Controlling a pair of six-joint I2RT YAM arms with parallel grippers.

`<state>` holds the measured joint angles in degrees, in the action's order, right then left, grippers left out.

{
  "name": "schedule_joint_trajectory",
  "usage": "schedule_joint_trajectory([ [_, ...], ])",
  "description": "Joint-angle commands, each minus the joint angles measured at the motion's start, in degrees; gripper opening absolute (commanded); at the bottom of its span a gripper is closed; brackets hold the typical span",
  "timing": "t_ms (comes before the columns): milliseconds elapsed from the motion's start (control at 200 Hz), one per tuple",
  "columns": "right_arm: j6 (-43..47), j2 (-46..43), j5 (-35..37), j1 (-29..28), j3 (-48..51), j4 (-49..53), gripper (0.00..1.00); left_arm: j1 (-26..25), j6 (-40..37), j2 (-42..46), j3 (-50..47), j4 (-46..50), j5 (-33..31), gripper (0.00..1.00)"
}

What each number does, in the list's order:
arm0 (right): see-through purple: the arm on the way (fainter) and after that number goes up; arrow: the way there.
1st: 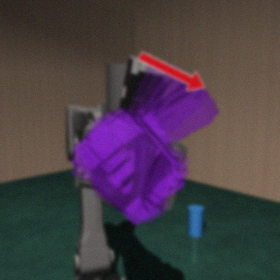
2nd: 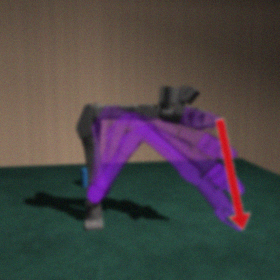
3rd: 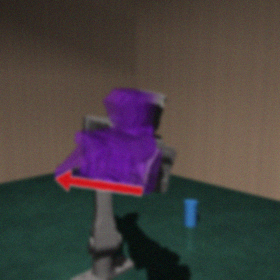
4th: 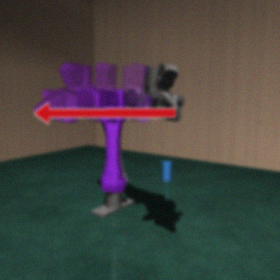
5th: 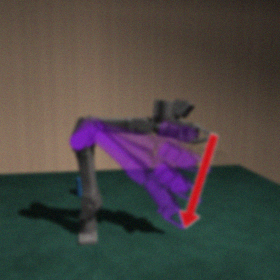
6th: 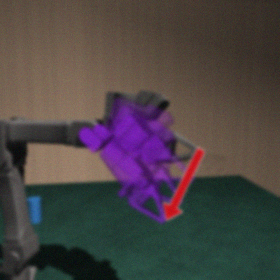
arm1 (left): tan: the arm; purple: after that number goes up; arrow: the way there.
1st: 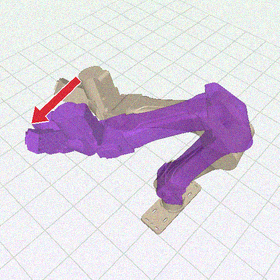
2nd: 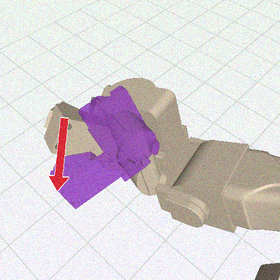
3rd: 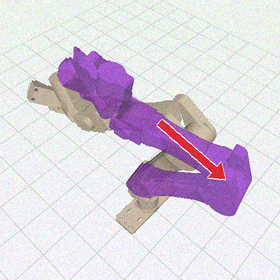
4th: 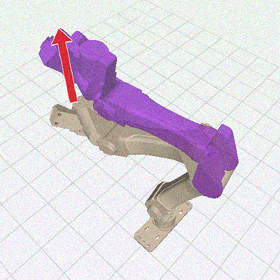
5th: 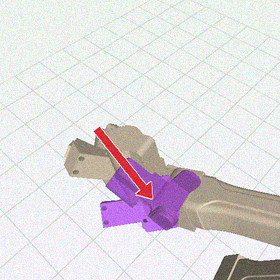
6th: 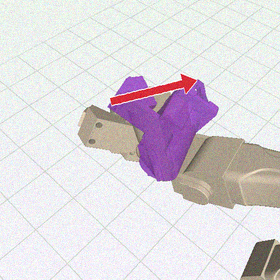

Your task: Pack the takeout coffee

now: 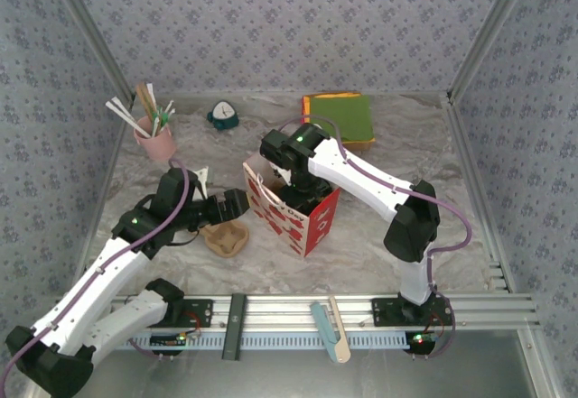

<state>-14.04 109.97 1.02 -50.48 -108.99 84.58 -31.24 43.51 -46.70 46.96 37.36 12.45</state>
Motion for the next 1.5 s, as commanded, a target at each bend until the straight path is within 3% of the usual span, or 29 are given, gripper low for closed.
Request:
schedule_joint_trajectory([
  [0, 0.6, -0.1, 0.5, 0.5, 0.1, 0.2, 0.69, -0.2, -1.2, -0.1, 1.2, -1.1, 0.4, 1.0],
  [1494, -0.1, -1.3, 0.1, 0.6, 3.4, -0.4, 0.69, -0.2, -1.0, -0.3, 1.1, -1.2, 0.6, 1.0],
])
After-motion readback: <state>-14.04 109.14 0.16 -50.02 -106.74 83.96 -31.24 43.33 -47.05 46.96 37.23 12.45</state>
